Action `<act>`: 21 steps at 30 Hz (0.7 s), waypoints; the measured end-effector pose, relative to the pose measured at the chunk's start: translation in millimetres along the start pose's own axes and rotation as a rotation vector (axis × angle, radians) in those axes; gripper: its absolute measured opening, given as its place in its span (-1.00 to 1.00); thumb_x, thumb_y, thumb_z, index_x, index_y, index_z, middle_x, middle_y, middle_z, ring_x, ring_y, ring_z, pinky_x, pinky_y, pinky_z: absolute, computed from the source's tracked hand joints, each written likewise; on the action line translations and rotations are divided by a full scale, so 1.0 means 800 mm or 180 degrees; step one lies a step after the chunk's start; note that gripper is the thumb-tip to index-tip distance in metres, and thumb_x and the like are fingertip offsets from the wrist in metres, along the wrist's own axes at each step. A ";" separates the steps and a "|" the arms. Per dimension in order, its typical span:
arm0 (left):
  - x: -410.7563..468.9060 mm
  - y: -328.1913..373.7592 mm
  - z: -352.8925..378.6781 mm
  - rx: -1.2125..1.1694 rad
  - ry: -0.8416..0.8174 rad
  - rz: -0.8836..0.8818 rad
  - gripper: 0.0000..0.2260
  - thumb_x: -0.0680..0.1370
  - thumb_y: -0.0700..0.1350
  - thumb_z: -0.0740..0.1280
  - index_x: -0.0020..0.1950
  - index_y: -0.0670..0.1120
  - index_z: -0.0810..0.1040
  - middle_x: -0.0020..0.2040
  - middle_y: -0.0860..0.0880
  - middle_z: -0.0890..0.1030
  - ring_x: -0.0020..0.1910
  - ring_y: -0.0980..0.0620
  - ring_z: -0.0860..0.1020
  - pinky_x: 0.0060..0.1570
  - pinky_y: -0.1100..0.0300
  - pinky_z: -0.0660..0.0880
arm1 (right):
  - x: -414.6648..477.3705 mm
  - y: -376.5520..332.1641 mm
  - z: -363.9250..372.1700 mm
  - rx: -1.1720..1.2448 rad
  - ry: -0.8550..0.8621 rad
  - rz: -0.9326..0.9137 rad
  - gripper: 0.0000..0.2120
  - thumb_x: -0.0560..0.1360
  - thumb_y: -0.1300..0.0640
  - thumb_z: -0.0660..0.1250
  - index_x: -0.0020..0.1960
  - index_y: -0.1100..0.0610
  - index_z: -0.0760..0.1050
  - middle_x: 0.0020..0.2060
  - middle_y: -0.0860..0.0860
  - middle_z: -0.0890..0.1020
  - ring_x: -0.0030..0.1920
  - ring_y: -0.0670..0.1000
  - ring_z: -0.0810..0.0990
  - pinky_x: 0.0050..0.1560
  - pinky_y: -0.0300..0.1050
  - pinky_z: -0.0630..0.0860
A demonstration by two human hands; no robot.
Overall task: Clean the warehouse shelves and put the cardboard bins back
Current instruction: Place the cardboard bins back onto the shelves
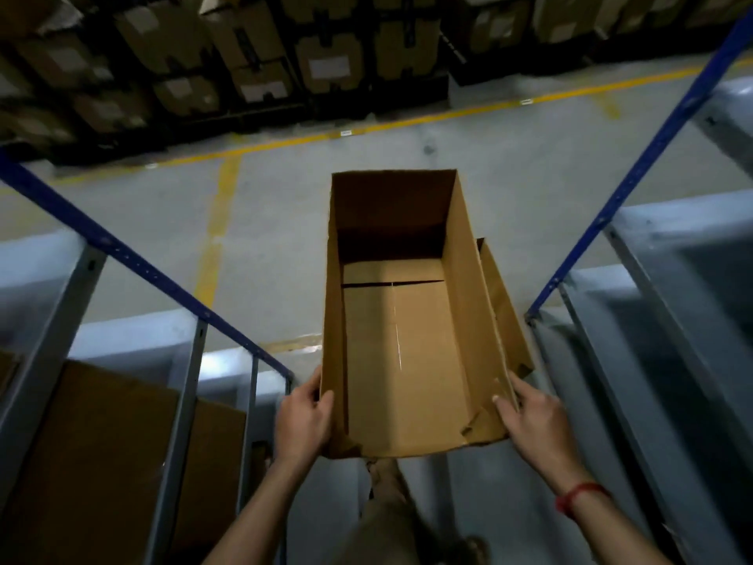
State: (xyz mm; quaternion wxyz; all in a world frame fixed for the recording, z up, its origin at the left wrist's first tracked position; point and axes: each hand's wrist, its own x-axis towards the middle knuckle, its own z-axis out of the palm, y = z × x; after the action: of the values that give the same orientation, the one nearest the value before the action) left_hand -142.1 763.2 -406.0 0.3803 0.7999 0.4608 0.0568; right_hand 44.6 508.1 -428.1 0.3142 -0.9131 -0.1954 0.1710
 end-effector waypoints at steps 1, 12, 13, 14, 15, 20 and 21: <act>-0.012 0.011 -0.004 -0.0010 0.0057 0.0022 -0.65 0.64 -0.15 0.25 0.40 0.11 0.48 -0.19 0.20 0.56 -0.21 0.21 0.57 -0.23 0.25 0.54 | -0.011 0.000 -0.012 0.0028 0.0053 -0.0017 -0.64 0.51 0.13 0.41 0.31 0.09 0.57 -0.16 0.09 0.72 -0.21 0.11 0.67 -0.14 -0.05 0.61; -0.038 0.094 -0.040 0.0176 -0.0276 0.0822 -0.69 0.60 -0.19 0.25 0.26 0.07 0.61 -0.13 -0.04 0.69 -0.25 -0.02 0.63 -0.22 0.01 0.62 | -0.084 -0.004 -0.081 0.0248 0.0462 0.0334 -0.68 0.53 0.10 0.36 0.28 0.00 0.58 -0.07 0.02 0.72 -0.15 0.01 0.64 -0.18 -0.24 0.52; -0.036 0.098 -0.041 0.0203 -0.0327 0.0876 -0.69 0.59 -0.19 0.25 0.28 0.05 0.62 -0.14 -0.04 0.69 -0.24 -0.02 0.64 -0.19 -0.01 0.63 | -0.091 -0.006 -0.082 0.0290 0.0508 0.0389 -0.68 0.54 0.11 0.35 0.29 -0.01 0.58 -0.10 0.00 0.71 -0.19 -0.04 0.62 -0.24 -0.30 0.47; -0.034 0.101 -0.041 0.0224 -0.0384 0.0911 -0.67 0.59 -0.19 0.26 0.30 0.05 0.61 -0.15 -0.03 0.68 -0.25 -0.02 0.64 -0.20 0.00 0.62 | -0.100 -0.007 -0.083 0.0330 0.0542 0.0468 -0.69 0.55 0.11 0.34 0.28 -0.03 0.58 -0.13 -0.03 0.70 -0.23 -0.09 0.60 -0.30 -0.34 0.45; -0.033 0.104 -0.040 0.0220 -0.0436 0.0940 -0.67 0.60 -0.19 0.26 0.31 0.05 0.60 -0.15 -0.01 0.67 -0.26 -0.01 0.63 -0.22 0.04 0.61 | -0.108 -0.007 -0.083 0.0367 0.0571 0.0552 -0.71 0.56 0.11 0.33 0.27 -0.04 0.58 -0.17 -0.07 0.68 -0.27 -0.14 0.59 -0.33 -0.36 0.44; -0.043 0.120 -0.028 0.0311 -0.0755 0.1149 -0.70 0.61 -0.21 0.25 0.29 -0.01 0.62 -0.20 0.01 0.62 -0.33 0.07 0.56 -0.33 0.26 0.44 | -0.162 -0.001 -0.080 0.0478 0.0768 0.0910 -0.72 0.59 0.09 0.30 0.28 -0.07 0.56 -0.32 -0.24 0.58 -0.42 -0.29 0.53 -0.47 -0.43 0.44; -0.046 0.122 -0.024 0.0344 -0.0812 0.1194 -0.70 0.60 -0.20 0.25 0.28 -0.01 0.63 -0.20 0.00 0.63 -0.31 0.06 0.56 -0.35 0.28 0.42 | -0.173 0.001 -0.079 0.0483 0.0857 0.0987 -0.71 0.58 0.09 0.30 0.29 -0.07 0.56 -0.33 -0.24 0.57 -0.42 -0.28 0.53 -0.47 -0.42 0.43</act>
State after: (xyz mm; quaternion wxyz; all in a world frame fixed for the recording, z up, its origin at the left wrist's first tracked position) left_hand -103.6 717.0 -318.4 0.3748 0.8914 0.2547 0.0001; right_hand -47.4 411.1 -355.3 0.3753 -0.9206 0.0044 0.1080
